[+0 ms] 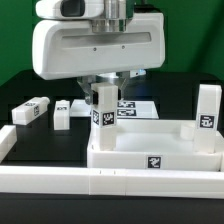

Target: Assemble desk

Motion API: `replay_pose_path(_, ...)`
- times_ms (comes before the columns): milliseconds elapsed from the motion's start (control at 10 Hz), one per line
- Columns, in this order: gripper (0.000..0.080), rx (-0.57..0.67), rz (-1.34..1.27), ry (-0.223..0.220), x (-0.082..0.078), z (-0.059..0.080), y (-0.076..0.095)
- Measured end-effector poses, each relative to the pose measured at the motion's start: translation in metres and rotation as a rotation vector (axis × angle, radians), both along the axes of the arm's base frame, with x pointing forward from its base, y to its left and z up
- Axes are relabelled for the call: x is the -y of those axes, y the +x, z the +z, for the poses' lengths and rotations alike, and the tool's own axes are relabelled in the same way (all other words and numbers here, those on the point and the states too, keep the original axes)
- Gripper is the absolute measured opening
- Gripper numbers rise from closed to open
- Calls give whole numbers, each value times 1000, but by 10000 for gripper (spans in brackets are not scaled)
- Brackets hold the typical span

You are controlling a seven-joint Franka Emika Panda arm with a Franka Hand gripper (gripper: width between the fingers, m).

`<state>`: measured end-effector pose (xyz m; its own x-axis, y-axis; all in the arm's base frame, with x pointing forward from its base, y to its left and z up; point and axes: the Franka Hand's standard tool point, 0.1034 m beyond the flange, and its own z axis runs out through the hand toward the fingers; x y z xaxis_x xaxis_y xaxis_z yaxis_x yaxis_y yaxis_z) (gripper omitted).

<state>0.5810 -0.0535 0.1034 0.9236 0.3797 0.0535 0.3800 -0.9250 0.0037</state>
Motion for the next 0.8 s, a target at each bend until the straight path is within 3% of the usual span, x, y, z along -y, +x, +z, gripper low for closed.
replay_pose_path(800,290,9,-710,37,5,0,1)
